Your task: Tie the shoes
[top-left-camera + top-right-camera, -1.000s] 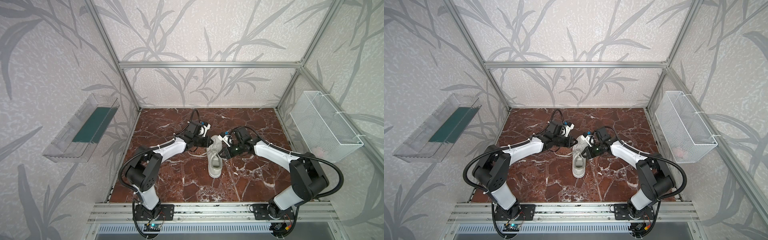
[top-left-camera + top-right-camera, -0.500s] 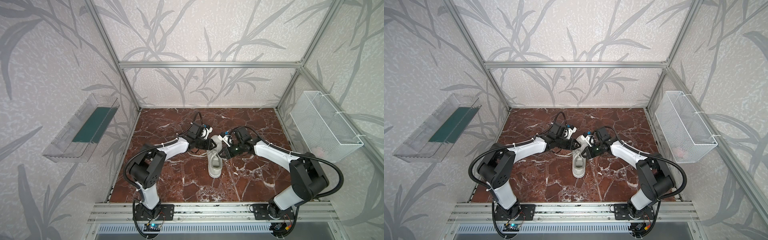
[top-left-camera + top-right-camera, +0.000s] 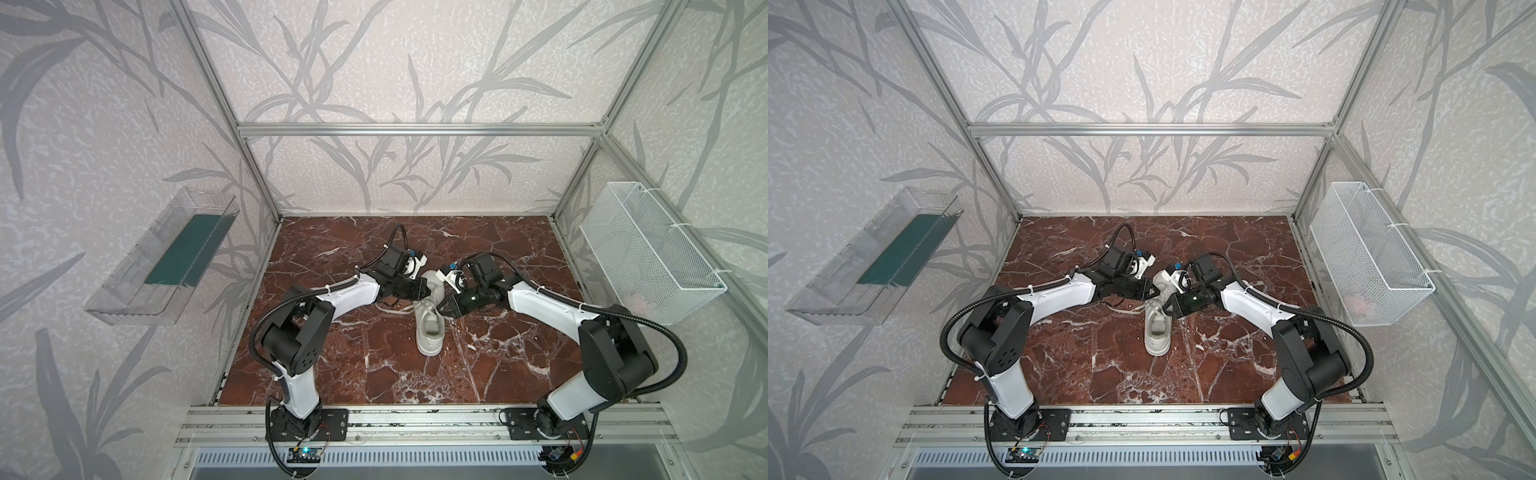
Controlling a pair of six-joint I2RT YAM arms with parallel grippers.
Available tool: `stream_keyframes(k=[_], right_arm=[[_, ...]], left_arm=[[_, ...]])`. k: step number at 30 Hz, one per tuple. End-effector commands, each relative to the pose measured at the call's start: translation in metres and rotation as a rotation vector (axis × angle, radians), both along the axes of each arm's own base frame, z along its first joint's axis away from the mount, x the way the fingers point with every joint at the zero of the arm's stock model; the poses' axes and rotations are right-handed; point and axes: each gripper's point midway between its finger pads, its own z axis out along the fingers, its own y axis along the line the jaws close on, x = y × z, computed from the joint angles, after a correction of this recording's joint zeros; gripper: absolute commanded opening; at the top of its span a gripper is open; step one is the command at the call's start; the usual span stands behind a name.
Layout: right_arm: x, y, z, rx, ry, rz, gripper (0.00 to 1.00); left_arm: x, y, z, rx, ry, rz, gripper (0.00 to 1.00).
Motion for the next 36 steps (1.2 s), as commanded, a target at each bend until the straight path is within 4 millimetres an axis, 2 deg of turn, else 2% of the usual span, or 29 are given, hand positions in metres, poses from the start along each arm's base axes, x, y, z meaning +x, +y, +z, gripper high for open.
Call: stream_keyframes(k=[1, 6, 11, 19, 28, 36], right_arm=[[0.001, -0.006, -0.001, -0.020, -0.002, -0.018, 0.00], [0.003, -0.008, 0.006, -0.013, -0.018, -0.025, 0.00], [0.004, -0.009, 0.010, -0.006, -0.024, -0.034, 0.00], [0.007, -0.015, 0.020, 0.017, -0.043, -0.060, 0.00], [0.008, -0.026, 0.022, 0.011, -0.050, -0.086, 0.00], [0.007, -0.039, 0.022, 0.006, -0.053, -0.116, 0.00]], left_arm=[[0.009, 0.002, 0.024, -0.018, -0.069, 0.019, 0.01], [0.015, 0.007, 0.042, -0.062, -0.123, 0.056, 0.00], [0.017, 0.010, 0.051, -0.086, -0.140, 0.071, 0.00], [0.022, 0.014, 0.055, -0.118, -0.149, 0.111, 0.00], [0.029, 0.021, 0.063, -0.129, -0.181, 0.145, 0.00], [0.036, 0.030, 0.060, -0.148, -0.187, 0.198, 0.00]])
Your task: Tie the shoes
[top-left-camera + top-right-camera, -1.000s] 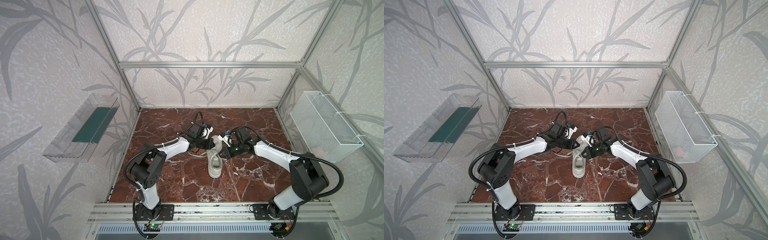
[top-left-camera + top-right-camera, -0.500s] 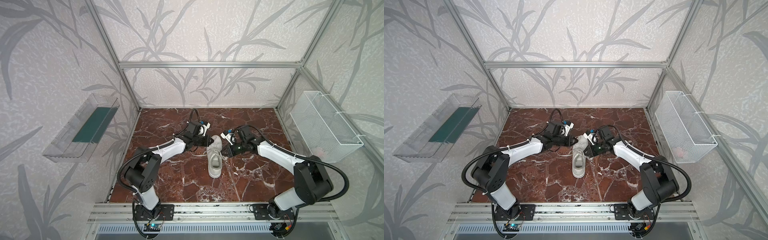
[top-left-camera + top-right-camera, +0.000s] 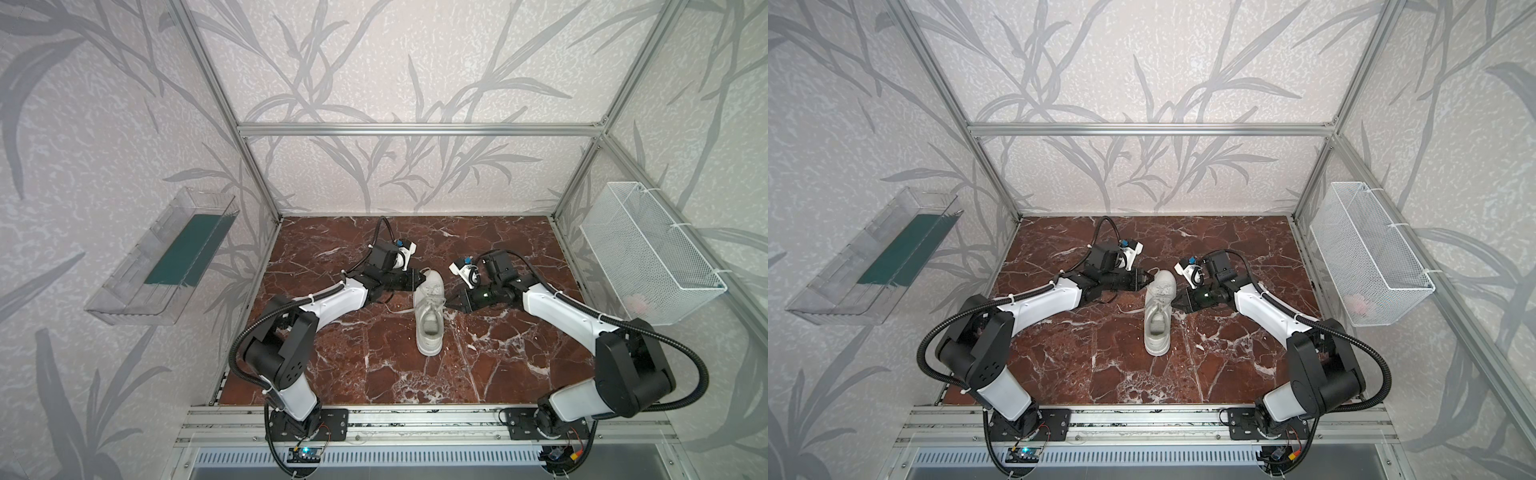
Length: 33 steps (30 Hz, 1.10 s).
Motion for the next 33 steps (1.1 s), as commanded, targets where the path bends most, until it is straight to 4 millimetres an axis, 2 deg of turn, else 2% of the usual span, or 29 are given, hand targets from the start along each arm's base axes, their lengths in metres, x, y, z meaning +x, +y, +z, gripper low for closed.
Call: stream_keyframes(k=[1, 9, 18, 33], right_arm=[[-0.006, -0.009, 0.003, -0.006, -0.005, -0.009, 0.00], [-0.009, -0.029, 0.001, -0.007, 0.003, -0.046, 0.00], [-0.008, -0.039, -0.002, -0.005, 0.011, -0.071, 0.00], [-0.009, -0.055, -0.010, -0.006, 0.034, -0.109, 0.00]], left_arm=[[0.011, 0.009, 0.016, -0.031, -0.053, 0.060, 0.00], [0.019, 0.024, 0.010, -0.023, -0.056, 0.105, 0.00], [0.026, 0.036, 0.004, -0.047, -0.040, 0.158, 0.00], [0.023, 0.053, -0.009, -0.024, -0.014, 0.181, 0.00]])
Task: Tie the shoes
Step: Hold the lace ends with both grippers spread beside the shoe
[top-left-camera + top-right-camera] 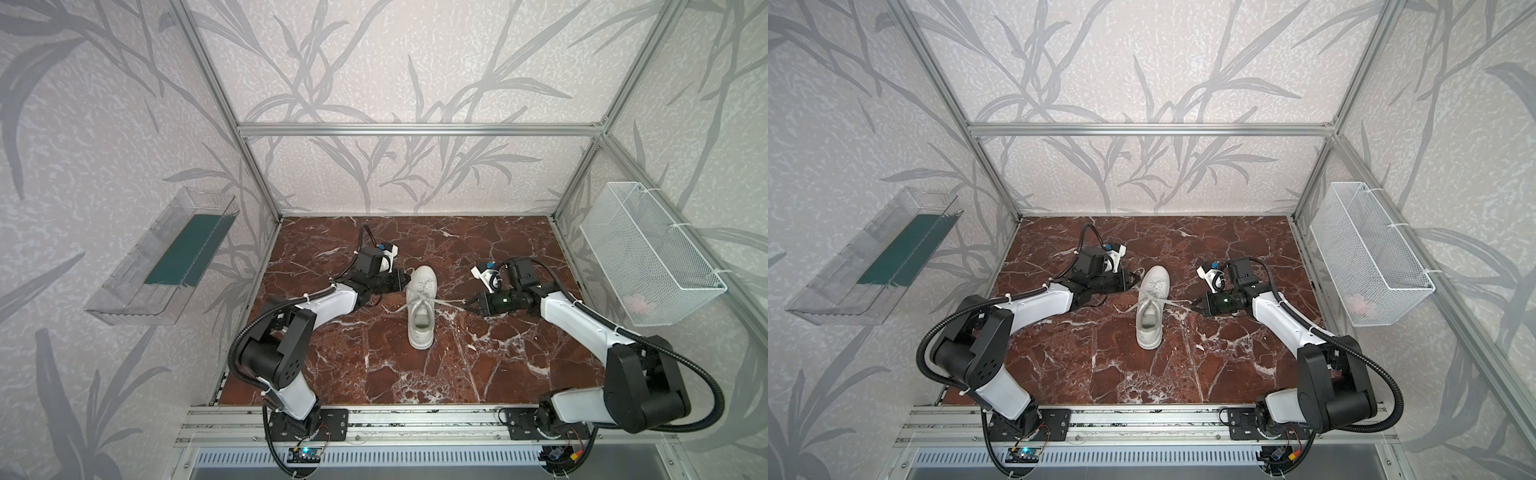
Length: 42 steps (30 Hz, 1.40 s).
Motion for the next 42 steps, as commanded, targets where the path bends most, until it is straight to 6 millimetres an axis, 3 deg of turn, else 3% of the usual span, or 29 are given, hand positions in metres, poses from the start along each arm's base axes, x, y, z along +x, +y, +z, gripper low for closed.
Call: stream_keyframes(k=[1, 28, 32, 42], right_arm=[[-0.006, -0.002, 0.004, 0.008, -0.002, 0.012, 0.00], [-0.001, -0.007, -0.013, -0.022, 0.050, -0.013, 0.00], [-0.002, -0.014, -0.023, -0.134, 0.065, 0.006, 0.00], [0.000, 0.000, -0.020, -0.145, 0.044, 0.043, 0.00]], left_arm=[[0.006, 0.008, 0.014, -0.006, -0.047, 0.034, 0.00], [0.005, 0.006, 0.003, -0.026, -0.014, 0.031, 0.00], [0.004, 0.006, 0.001, -0.022, -0.010, 0.030, 0.00], [0.003, 0.004, 0.002, -0.034, -0.004, 0.015, 0.00]])
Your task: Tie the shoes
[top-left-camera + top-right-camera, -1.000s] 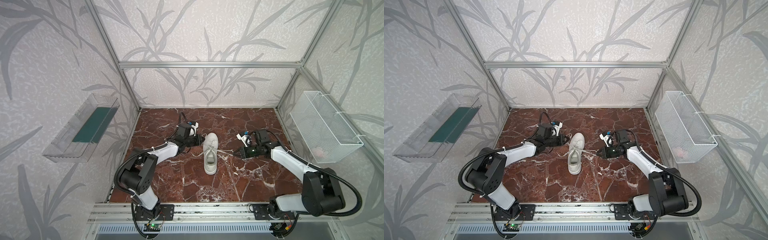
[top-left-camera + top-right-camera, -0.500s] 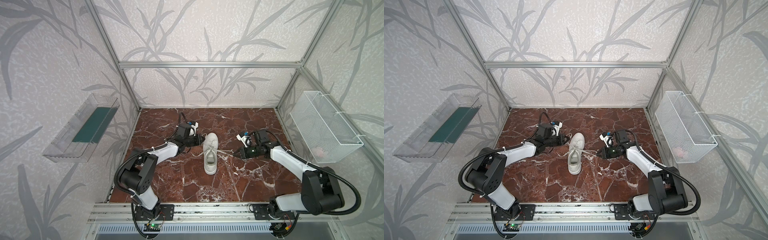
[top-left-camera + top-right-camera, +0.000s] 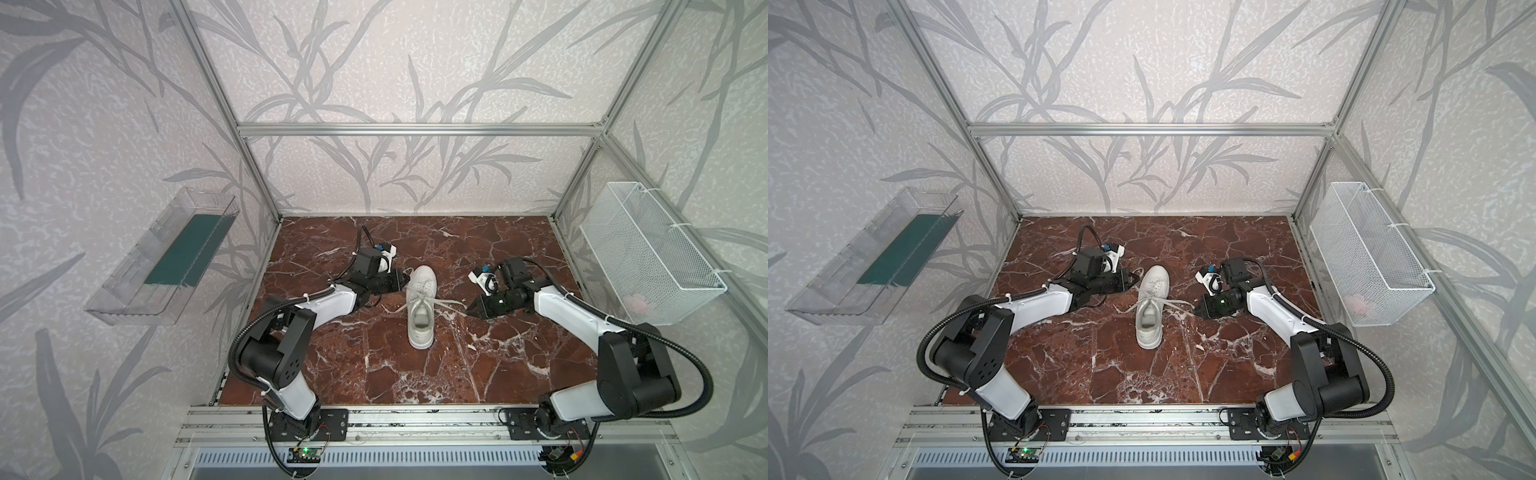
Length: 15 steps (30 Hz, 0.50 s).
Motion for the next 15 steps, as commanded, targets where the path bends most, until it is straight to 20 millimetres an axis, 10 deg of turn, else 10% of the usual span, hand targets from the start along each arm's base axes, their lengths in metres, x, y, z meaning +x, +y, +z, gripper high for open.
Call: stream_keyframes(k=[1, 5, 8, 15], right_arm=[[0.003, 0.007, 0.008, 0.019, -0.012, 0.022, 0.00], [0.006, 0.014, 0.014, 0.067, -0.022, 0.031, 0.03], [0.007, 0.014, 0.016, 0.066, -0.024, 0.031, 0.25], [0.006, 0.002, 0.014, 0.006, -0.032, 0.009, 0.41]], left_arm=[[0.003, 0.002, 0.003, -0.013, -0.007, 0.006, 0.00], [-0.001, 0.000, 0.009, -0.039, -0.019, -0.010, 0.23], [-0.003, 0.001, 0.018, -0.053, -0.048, -0.012, 0.40], [-0.011, 0.015, 0.025, -0.034, -0.066, 0.006, 0.58]])
